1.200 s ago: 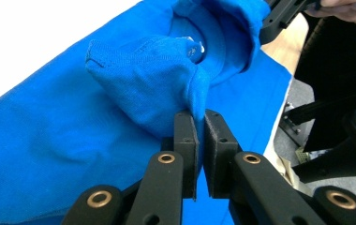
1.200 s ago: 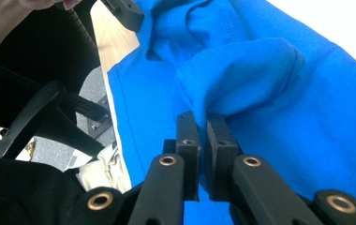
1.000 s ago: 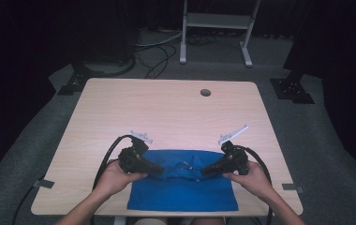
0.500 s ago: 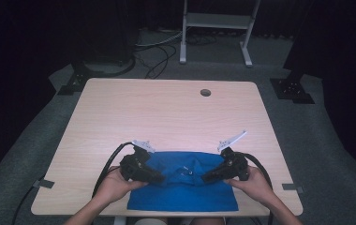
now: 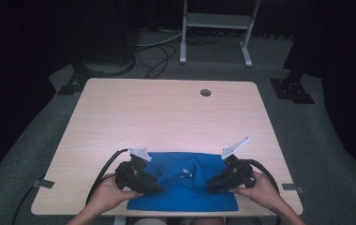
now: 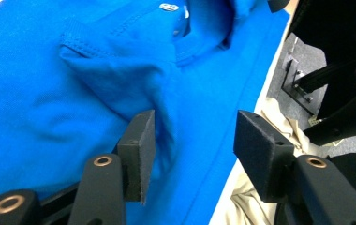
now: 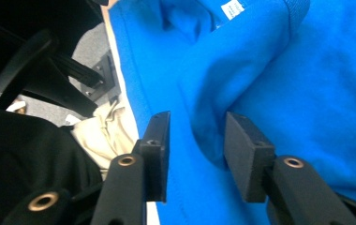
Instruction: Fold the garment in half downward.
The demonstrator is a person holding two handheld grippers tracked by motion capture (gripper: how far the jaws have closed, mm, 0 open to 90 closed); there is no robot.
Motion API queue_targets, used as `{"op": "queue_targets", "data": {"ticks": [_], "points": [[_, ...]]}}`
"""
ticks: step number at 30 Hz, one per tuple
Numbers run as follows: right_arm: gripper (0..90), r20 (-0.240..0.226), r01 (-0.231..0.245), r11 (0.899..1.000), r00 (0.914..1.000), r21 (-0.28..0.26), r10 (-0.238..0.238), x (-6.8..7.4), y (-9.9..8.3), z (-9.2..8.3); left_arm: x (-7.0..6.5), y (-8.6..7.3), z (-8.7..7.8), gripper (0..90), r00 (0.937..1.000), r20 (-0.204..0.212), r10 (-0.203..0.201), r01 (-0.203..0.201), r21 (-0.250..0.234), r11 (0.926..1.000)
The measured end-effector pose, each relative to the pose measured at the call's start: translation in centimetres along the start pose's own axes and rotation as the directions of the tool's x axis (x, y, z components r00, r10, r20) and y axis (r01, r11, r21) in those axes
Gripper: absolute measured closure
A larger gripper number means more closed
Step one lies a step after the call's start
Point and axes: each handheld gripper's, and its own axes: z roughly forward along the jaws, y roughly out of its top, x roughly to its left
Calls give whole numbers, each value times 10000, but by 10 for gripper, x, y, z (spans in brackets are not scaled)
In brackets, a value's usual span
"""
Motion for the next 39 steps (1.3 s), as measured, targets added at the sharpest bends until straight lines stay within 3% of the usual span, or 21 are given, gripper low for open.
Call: {"op": "queue_targets", "data": {"ticks": [5, 9, 14, 21, 30, 33, 37, 39], "points": [[570, 220, -143, 9987, 9996, -484, 154, -1, 10, -8, 8, 7, -8, 414, 9998, 133, -167, 173, -480, 9987], [528, 471, -442, 9976, 9978, -541, 467, -4, 24, -6, 16, 18, -6, 383, 9997, 89, -222, 228, -659, 9976], [463, 1155, -561, 9979, 9915, -311, 594, -6, 40, -1, 24, 29, -2, 352, 9994, -132, -327, 318, -602, 9977], [409, 1508, -798, 9968, 9853, -88, 802, -6, 58, 0, 32, 43, -1, 302, 9990, -206, -396, 381, -680, 9970], [571, 1516, -1791, 9812, 9743, 718, 1668, -16, 67, 16, 39, 50, 15, 324, 9988, -80, -476, 476, -60, 9989], [626, 1703, -1833, 9785, 9714, 947, 1655, -17, 68, 23, 40, 50, 20, 329, 9990, -286, -349, 354, 199, 9992], [803, 2005, -1772, 9774, 9679, 1152, 1518, -16, 68, 29, 43, 49, 20, 335, 9985, -328, -440, 449, 269, 9986], [840, 1707, -1594, 9811, 9754, 1093, 1395, -15, 67, 28, 43, 48, 16, 334, 9988, -186, -442, 444, 52, 9990]]}}
